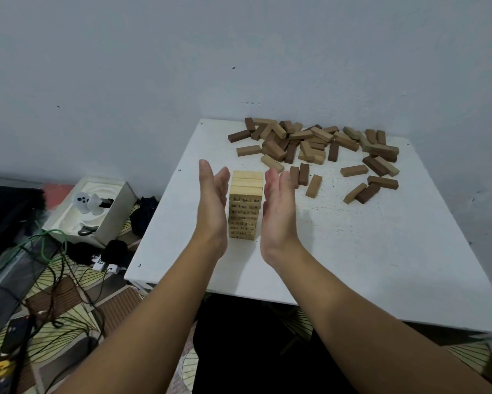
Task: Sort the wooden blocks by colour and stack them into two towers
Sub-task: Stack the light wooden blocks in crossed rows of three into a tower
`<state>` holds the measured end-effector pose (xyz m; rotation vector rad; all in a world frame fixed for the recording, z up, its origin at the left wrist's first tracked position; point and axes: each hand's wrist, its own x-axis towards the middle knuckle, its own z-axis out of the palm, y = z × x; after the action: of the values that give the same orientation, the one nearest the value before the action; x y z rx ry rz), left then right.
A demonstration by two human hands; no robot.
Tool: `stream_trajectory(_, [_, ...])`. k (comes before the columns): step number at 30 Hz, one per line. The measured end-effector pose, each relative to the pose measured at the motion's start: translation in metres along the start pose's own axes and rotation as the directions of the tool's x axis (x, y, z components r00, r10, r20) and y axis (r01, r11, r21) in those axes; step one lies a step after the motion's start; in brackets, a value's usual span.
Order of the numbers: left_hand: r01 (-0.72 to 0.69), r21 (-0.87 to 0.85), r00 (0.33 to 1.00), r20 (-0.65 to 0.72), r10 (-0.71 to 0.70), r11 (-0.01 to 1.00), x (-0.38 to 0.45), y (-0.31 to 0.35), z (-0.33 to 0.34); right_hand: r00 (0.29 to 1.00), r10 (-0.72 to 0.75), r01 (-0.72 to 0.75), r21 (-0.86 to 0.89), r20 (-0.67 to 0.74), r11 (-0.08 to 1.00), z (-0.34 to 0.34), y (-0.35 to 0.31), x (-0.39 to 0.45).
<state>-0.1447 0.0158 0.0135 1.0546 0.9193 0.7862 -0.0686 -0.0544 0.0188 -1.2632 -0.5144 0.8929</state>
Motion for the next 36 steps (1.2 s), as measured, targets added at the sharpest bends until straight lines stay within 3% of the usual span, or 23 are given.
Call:
stream_trajectory(6, [-0.018, -0.049, 0.999, -0.03, 0.016, 0.999, -0.004, 0.004, 0.007, 0.998, -0.03, 0.028, 0.037, 0.055, 0.999, 0.011, -0.038, -0.026])
stream_trajectory(17, [-0.032, -0.074, 0.998, -0.051, 0.028, 0.997, -0.01, 0.008, 0.013, 0.997, -0.003, -0.006, 0.113, 0.079, 0.994, 0.016, -0.038, -0.025])
stream_trajectory(36, [-0.038, 0.027, 0.993, -0.112, 0.041, 0.999, -0.014, 0.008, 0.022, 0.993, 0.063, -0.082, 0.199, 0.1, 0.977, 0.018, -0.027, -0.019])
